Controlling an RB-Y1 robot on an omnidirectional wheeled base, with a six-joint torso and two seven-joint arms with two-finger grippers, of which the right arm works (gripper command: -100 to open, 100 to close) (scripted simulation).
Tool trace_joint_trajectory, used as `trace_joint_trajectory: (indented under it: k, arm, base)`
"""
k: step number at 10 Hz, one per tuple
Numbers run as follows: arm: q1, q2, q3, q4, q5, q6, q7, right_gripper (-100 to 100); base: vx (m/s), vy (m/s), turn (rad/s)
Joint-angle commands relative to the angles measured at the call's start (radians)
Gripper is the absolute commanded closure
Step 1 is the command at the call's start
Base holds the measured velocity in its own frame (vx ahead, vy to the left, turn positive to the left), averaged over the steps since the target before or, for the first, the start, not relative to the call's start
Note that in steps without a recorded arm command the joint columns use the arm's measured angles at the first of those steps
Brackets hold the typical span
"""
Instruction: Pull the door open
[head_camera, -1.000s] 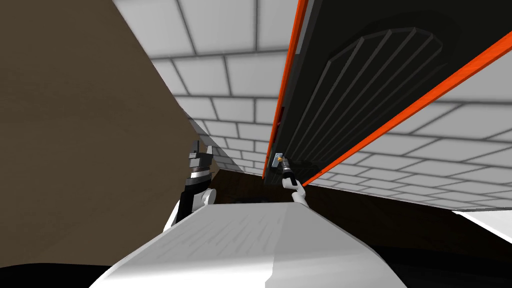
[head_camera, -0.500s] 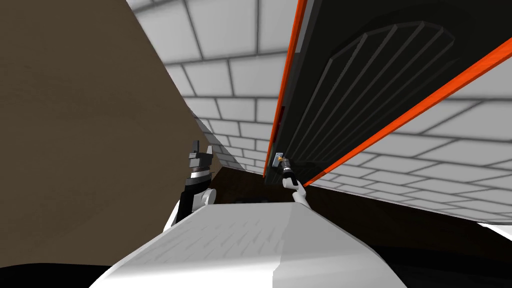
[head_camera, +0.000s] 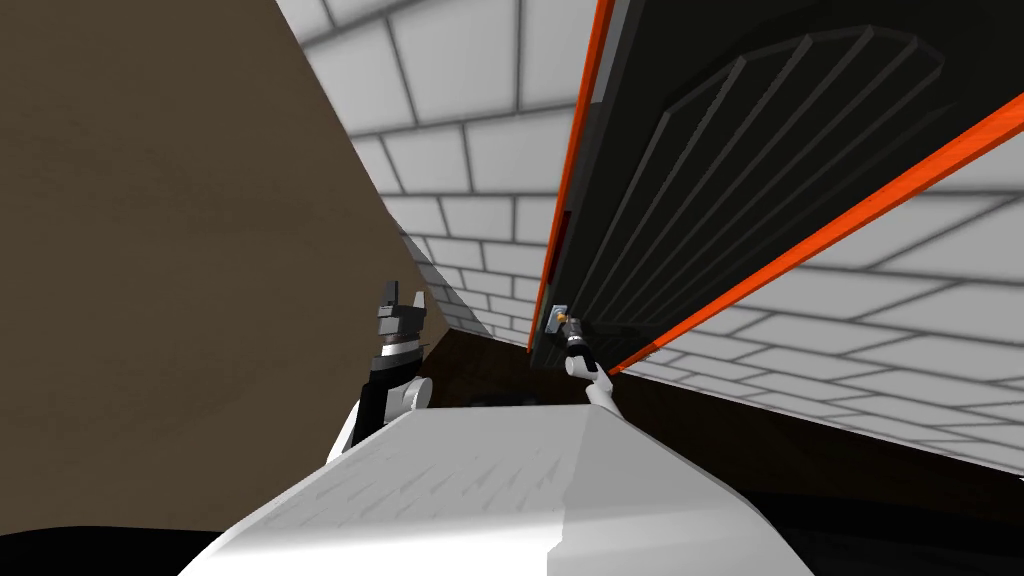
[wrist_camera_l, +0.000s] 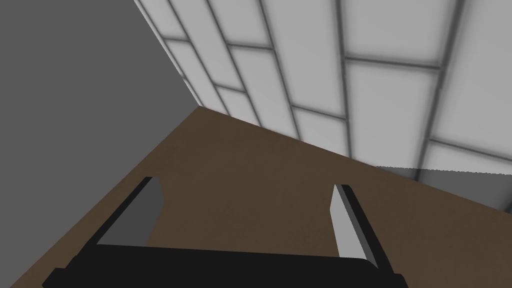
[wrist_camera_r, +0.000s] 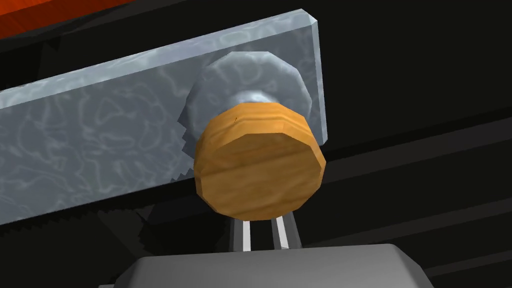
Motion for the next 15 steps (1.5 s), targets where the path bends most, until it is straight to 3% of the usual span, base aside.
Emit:
trace_joint_trajectory:
  k: [1, 2, 3, 9, 10, 12, 13, 15]
  arm:
    - [-0.011, 0.008, 0.027, -0.010, -0.014, -0.003, -0.039, 100]
    - [-0.012, 0.002, 0.034, -0.008, -0.042, -0.005, -0.072, 100]
    - [0.002, -0.005, 0.019, 0.001, -0.058, -0.001, -0.087, -100]
    - [0.005, 0.006, 0.043, -0.014, -0.179, 0.001, -0.241, -100]
    - [0.005, 0.006, 0.043, -0.014, -0.179, 0.001, -0.250, -100]
    - [0.006, 0.011, 0.054, -0.021, -0.232, 0.002, -0.313, -100]
    - [0.006, 0.011, 0.054, -0.021, -0.232, 0.002, -0.322, -100]
    - [0.007, 0.017, 0.066, -0.028, -0.288, 0.003, -0.386, -100]
  base:
    - [-0.053, -0.054, 0.067]
    - [-0.065, -0.026, 0.076]
    - [-0.068, -0.045, 0.024]
    - [-0.079, -0.013, 0.073]
    - [-0.074, -0.024, 0.022]
    - [-0.070, -0.037, 0.063]
    - [-0.060, -0.036, 0.033]
    - [-0.066, -0.028, 0.066]
